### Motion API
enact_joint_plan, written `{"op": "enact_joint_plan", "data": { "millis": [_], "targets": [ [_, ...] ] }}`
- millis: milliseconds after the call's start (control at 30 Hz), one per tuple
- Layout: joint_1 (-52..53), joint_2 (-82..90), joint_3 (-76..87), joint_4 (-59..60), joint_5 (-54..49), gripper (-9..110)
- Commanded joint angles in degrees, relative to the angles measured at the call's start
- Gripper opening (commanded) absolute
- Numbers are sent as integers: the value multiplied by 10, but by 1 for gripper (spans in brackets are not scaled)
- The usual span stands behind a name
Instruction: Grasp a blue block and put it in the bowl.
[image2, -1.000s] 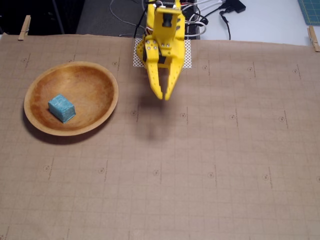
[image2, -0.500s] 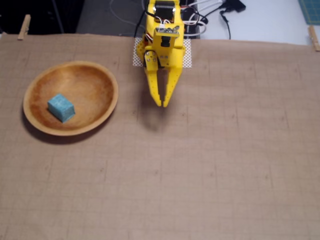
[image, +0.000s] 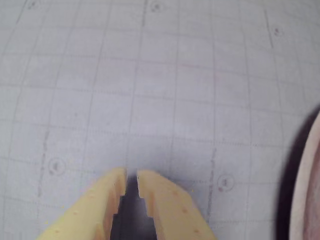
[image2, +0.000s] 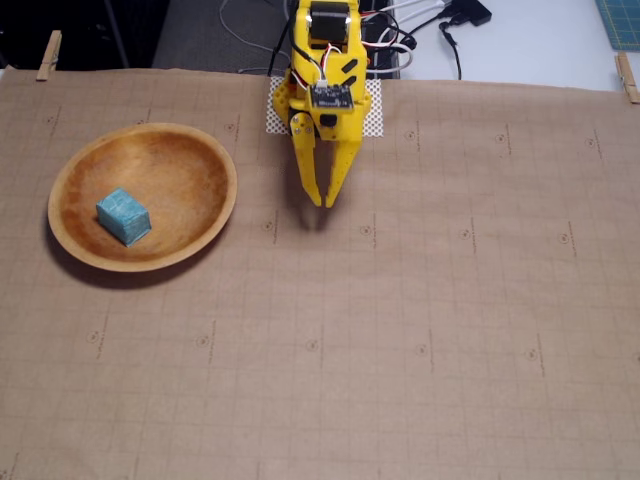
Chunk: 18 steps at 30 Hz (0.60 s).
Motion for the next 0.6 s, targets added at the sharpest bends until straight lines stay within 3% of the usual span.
{"op": "enact_joint_plan", "data": {
  "millis": [0,567],
  "targets": [
    [-3,-2,1,19,-4,0],
    [-4,-11,40,35,-5,0]
  ]
}}
